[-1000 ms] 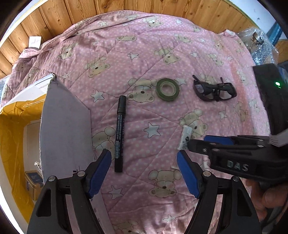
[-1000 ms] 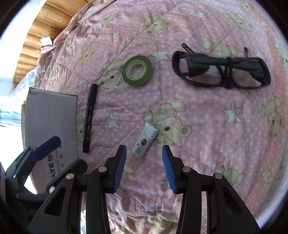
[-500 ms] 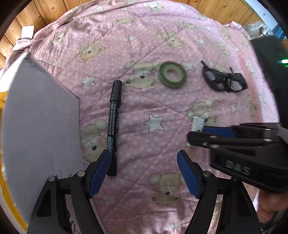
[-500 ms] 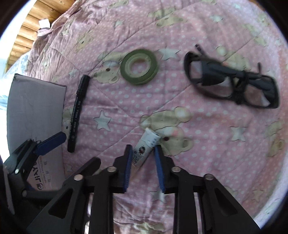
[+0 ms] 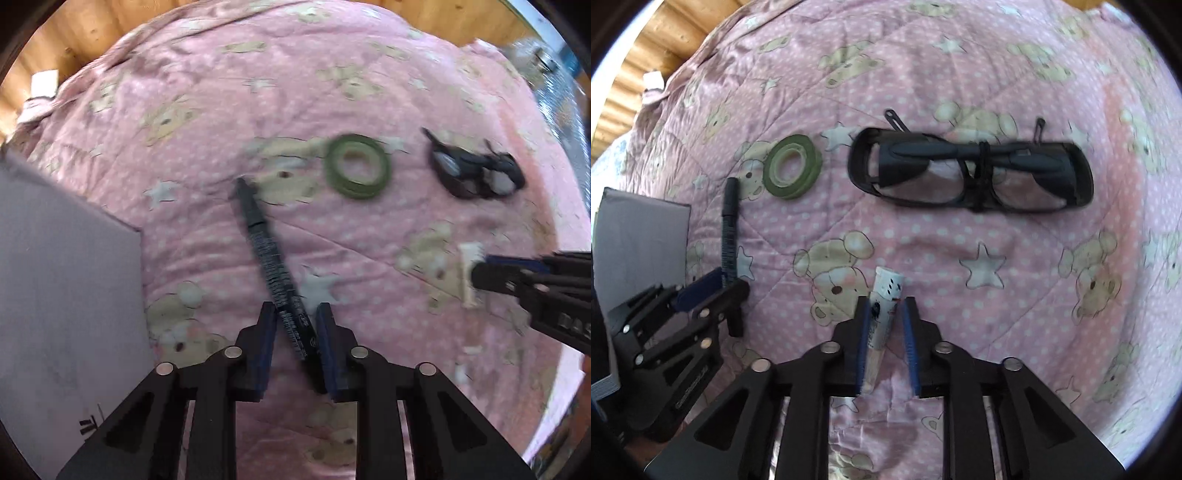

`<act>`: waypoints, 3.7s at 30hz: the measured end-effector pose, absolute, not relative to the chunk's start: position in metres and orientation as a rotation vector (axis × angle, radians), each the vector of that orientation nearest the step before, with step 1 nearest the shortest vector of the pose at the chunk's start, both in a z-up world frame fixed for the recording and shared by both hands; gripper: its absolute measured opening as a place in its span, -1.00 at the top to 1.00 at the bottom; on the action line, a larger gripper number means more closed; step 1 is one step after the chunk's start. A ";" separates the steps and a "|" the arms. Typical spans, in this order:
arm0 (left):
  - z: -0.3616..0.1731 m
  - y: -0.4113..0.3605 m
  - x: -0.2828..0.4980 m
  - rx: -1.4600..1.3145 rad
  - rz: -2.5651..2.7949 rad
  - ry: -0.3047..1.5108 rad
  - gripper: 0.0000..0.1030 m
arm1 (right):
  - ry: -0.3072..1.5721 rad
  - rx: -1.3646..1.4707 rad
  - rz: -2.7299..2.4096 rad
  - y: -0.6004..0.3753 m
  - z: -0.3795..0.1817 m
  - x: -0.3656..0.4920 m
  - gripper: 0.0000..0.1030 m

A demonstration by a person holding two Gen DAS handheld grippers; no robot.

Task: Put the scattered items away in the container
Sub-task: 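Grasp the black marker with the left gripper while the right gripper grasps the white lighter, then carry the marker and lighter over the white box with both grippers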

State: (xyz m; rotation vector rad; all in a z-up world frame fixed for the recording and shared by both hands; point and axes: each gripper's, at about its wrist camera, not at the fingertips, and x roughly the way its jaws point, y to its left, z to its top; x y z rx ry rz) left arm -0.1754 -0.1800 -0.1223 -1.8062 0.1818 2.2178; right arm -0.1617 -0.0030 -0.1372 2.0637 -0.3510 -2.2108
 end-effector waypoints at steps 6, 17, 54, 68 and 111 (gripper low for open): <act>-0.127 -0.208 -0.183 -1.893 2.283 -0.045 -0.08 | -0.424 2.052 -2.212 0.009 -0.139 -0.147 0.41; -0.125 -0.181 -0.187 -1.873 2.303 0.102 0.72 | -0.357 2.009 -2.201 -0.003 -0.127 -0.143 0.82; -0.123 -0.183 -0.173 -1.872 2.221 -0.139 0.73 | -0.548 1.950 -2.232 0.004 -0.141 -0.134 0.64; -0.071 -0.201 -0.154 -1.767 2.249 -0.270 0.73 | -0.645 1.861 -2.213 0.010 -0.107 -0.123 0.64; 0.044 -0.307 -0.043 -1.463 2.469 -0.589 0.73 | -0.149 1.604 -2.189 -0.137 0.017 -0.052 0.64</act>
